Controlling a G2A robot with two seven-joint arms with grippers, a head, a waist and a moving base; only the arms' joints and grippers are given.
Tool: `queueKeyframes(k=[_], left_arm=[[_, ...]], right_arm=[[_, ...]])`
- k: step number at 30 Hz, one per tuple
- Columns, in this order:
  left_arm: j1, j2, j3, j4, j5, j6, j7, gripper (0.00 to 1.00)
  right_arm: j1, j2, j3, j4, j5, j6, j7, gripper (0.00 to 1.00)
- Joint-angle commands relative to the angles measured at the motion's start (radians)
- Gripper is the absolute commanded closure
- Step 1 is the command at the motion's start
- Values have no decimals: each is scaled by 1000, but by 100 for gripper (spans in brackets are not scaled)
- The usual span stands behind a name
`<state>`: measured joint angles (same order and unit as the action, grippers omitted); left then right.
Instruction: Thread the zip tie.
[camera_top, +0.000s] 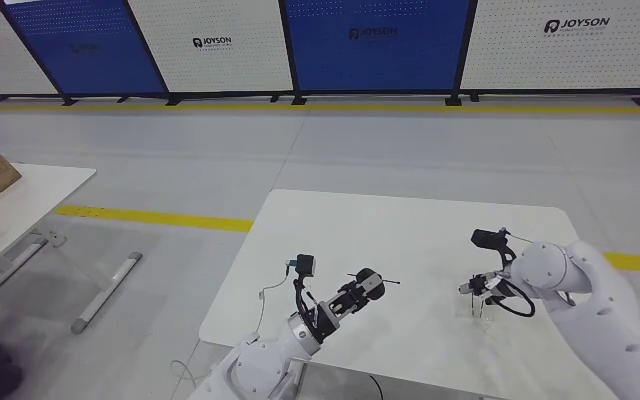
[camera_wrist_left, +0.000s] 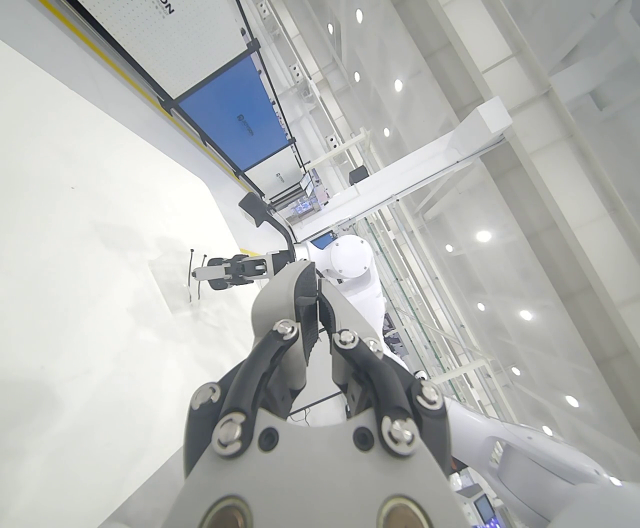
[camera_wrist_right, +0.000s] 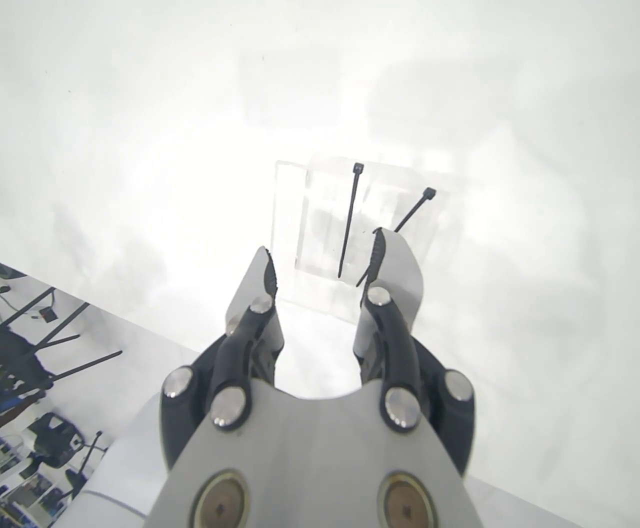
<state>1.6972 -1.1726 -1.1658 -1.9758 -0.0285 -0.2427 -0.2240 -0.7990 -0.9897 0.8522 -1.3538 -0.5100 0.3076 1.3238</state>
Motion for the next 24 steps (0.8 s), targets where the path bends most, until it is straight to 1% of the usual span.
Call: queueKeyframes(k=[1, 6, 9, 11, 12, 15, 19, 24], left_arm=[[0, 0, 0, 0, 0, 0, 0, 100], [0, 0, 0, 0, 0, 0, 0, 100], [0, 0, 0, 0, 0, 0, 0, 100], [0, 0, 0, 0, 0, 0, 0, 100], [0, 0, 0, 0, 0, 0, 0, 100], [0, 0, 0, 0, 0, 0, 0, 100], [0, 0, 0, 0, 0, 0, 0, 100], [0, 0, 0, 0, 0, 0, 0, 100]], right_arm=[[5, -3, -7, 7, -5, 7, 3, 61], [25, -18, -34, 37, -17, 29, 4, 63], [38, -27, -47, 63, -23, 32, 0, 60], [43, -33, -55, 74, -27, 32, 0, 60], [47, -37, -60, 82, -29, 32, 0, 62], [57, -47, -72, 104, -32, 32, 3, 63], [69, -58, -84, 124, -31, 32, 3, 67], [80, -67, -90, 143, -36, 32, -3, 70]])
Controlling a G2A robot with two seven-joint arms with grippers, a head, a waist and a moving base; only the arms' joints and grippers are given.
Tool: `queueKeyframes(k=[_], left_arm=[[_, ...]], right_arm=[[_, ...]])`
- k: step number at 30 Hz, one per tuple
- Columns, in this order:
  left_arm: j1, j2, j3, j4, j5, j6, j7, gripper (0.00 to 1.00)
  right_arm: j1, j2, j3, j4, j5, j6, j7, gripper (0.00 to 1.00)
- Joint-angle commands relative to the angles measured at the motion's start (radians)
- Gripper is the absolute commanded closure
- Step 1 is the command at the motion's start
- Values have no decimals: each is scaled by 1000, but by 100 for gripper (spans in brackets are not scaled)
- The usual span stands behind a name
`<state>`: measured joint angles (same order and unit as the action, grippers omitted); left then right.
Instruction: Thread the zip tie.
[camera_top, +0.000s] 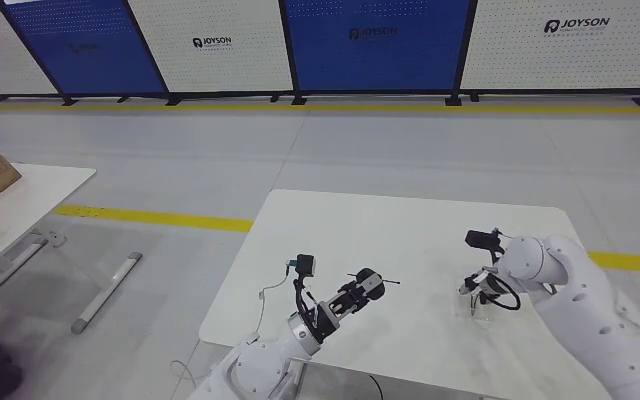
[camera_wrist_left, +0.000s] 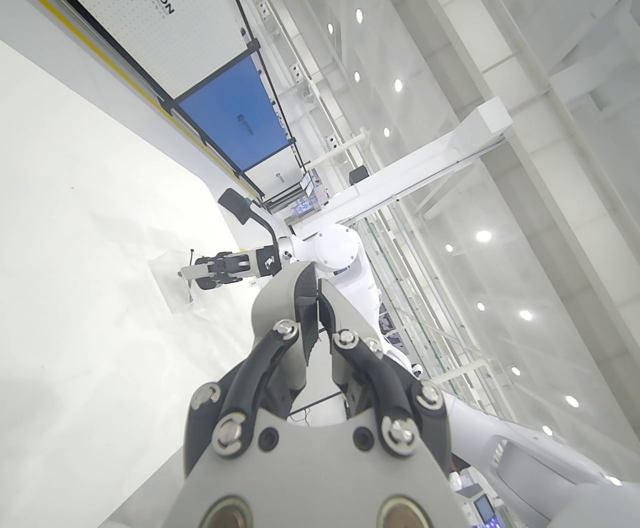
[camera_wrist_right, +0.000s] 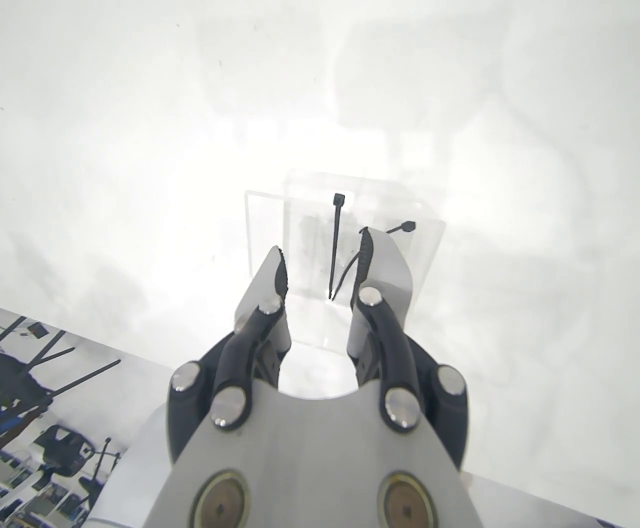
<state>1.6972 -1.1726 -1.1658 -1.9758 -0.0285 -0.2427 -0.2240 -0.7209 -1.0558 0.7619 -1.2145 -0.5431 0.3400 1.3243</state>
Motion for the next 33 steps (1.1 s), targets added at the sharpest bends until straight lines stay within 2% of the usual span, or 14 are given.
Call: queueKeyframes(k=[1, 7, 18, 24, 33], left_arm=[[0, 0, 0, 0, 0, 0, 0, 100], [0, 0, 0, 0, 0, 0, 0, 100], [0, 0, 0, 0, 0, 0, 0, 100], [0, 0, 0, 0, 0, 0, 0, 100], [0, 0, 0, 0, 0, 0, 0, 100]], right_arm=[[2, -2, 2, 6, -6, 0, -5, 70], [-7, 1, 25, -13, -28, 0, 6, 66], [-61, 22, 85, -114, -44, -10, 30, 67], [-50, 13, 77, -80, -50, 0, 29, 71], [-7, -17, 36, -5, -41, 0, 18, 71]])
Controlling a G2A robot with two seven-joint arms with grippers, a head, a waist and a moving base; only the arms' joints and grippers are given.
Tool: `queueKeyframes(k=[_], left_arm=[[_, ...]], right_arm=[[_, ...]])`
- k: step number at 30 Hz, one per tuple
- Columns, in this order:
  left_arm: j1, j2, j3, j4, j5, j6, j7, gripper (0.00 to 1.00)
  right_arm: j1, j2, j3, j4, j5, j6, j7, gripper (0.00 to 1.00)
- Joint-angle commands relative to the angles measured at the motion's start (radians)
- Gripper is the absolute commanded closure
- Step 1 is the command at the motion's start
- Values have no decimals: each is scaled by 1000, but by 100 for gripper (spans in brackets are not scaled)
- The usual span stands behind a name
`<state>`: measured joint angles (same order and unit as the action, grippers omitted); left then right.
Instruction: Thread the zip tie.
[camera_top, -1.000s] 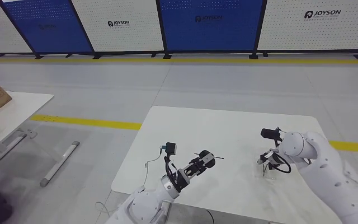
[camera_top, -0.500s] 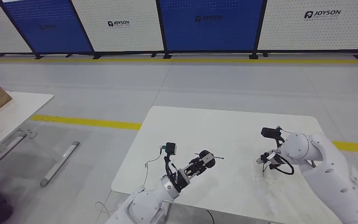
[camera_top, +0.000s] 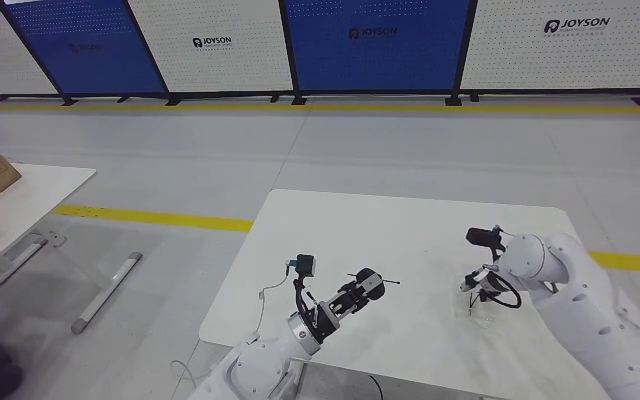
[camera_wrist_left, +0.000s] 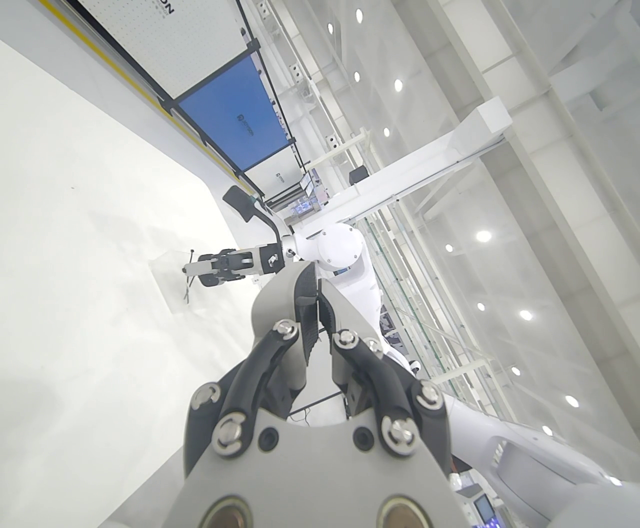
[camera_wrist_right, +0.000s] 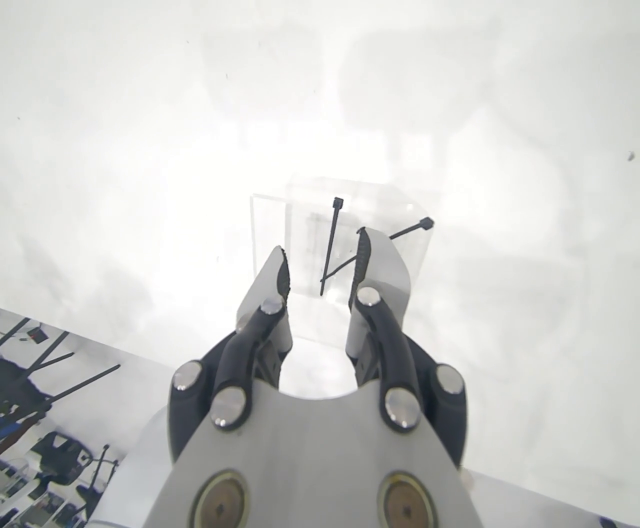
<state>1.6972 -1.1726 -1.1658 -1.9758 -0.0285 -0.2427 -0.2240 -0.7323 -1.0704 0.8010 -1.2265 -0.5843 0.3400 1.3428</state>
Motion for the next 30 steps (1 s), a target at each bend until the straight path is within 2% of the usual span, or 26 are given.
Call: queueKeyframes(k=[1, 12, 28, 30], left_arm=[[0, 0, 0, 0, 0, 0, 0, 100], [0, 0, 0, 0, 0, 0, 0, 100], [0, 0, 0, 0, 0, 0, 0, 100], [0, 0, 0, 0, 0, 0, 0, 100]], right_arm=[[8, -5, -5, 13, -1, 0, -2, 71], [29, -28, -27, 53, -16, 0, 1, 79], [56, -65, -66, 127, -53, 0, 23, 83], [58, -68, -67, 133, -55, 0, 24, 88]])
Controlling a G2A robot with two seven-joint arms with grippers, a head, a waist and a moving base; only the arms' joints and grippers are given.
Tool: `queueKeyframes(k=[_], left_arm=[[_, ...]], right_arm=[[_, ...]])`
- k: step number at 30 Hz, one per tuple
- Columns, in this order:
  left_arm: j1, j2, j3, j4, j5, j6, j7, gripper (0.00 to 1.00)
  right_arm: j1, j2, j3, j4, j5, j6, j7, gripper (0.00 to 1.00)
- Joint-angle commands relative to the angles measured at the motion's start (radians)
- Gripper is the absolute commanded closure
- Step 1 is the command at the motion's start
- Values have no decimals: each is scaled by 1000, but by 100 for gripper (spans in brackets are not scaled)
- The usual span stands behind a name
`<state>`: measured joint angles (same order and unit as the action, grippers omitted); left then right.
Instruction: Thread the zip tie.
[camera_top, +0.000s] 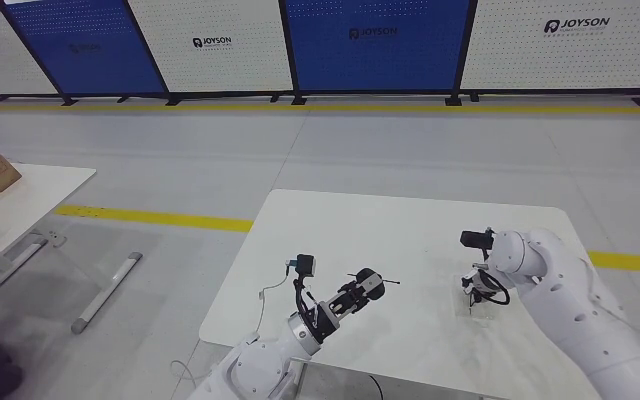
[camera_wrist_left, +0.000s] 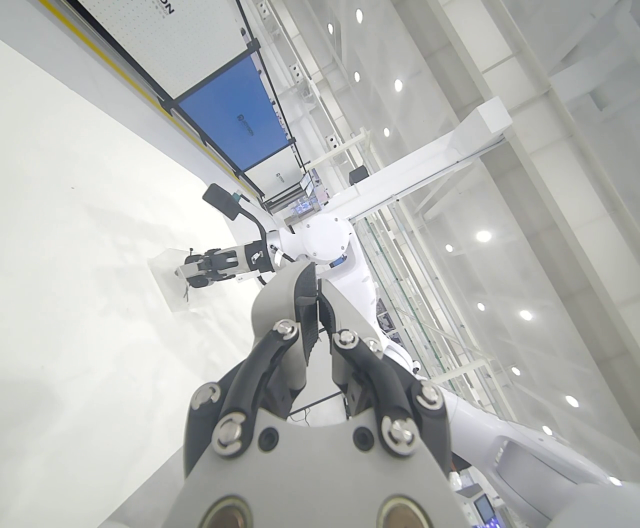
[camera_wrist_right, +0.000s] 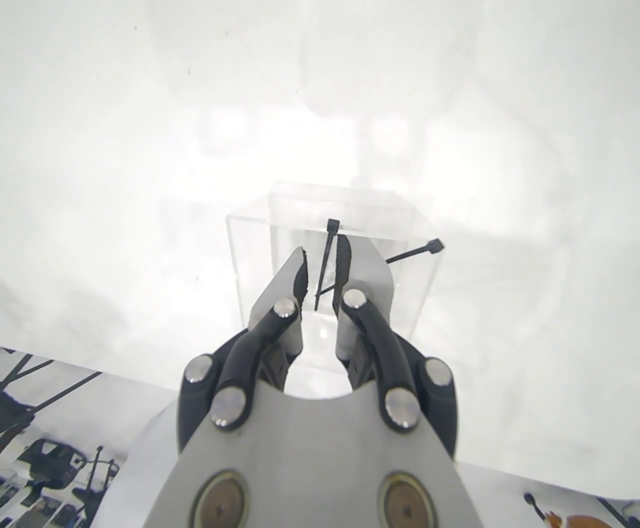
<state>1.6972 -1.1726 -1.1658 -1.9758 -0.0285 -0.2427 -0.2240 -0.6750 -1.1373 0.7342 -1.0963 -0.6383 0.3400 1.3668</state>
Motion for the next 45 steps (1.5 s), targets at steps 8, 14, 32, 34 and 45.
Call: queueKeyframes(k=[8, 14, 32, 34, 45], left_arm=[[0, 0, 0, 0, 0, 0, 0, 100], [0, 0, 0, 0, 0, 0, 0, 100], [0, 0, 0, 0, 0, 0, 0, 100], [0, 0, 0, 0, 0, 0, 0, 100], [0, 0, 0, 0, 0, 0, 0, 100]], right_arm=[[-10, 3, 25, -13, -4, -9, -1, 100], [-70, 36, 110, -118, -11, -1, -9, 100], [-367, 117, 445, -487, 31, 0, -125, 100], [-367, 117, 445, -487, 31, 0, -125, 100], [-414, 109, 509, -530, 187, -2, -271, 100]])
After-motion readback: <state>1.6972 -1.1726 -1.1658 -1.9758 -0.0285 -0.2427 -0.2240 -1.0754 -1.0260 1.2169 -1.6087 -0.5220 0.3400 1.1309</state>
